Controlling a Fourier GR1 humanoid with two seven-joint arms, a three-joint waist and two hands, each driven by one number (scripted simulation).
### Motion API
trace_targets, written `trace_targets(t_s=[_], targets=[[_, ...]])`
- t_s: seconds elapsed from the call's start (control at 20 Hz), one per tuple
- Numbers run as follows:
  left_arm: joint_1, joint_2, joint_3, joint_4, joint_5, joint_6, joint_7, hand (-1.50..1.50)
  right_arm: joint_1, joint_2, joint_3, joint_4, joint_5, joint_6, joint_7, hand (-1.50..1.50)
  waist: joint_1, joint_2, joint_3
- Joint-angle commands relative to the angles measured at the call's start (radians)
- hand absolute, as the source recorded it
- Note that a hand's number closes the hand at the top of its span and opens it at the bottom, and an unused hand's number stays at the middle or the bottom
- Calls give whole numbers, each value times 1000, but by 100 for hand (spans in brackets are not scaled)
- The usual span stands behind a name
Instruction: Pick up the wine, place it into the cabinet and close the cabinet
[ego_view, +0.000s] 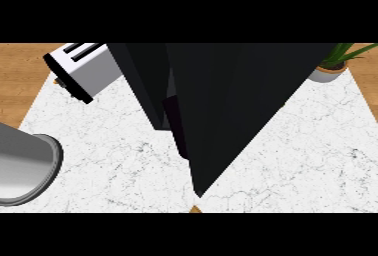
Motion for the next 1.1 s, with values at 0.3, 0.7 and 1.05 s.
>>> trace_targets(t_s=[0.3, 0.7, 1.05], targets=[[61, 18, 146, -21, 78, -138, 64, -150, -428, 5, -44, 389, -20, -288, -41, 150, 15, 6, 1], [52, -25, 200, -12, 82, -171, 127, -150, -669, 6, -264, 664, -151, -250, -126, 150, 3, 8, 1], [-12, -51, 164, -2, 39, -165, 207, -150, -725, -26, -369, 868, -119, -181, -267, 150, -14, 10, 2]])
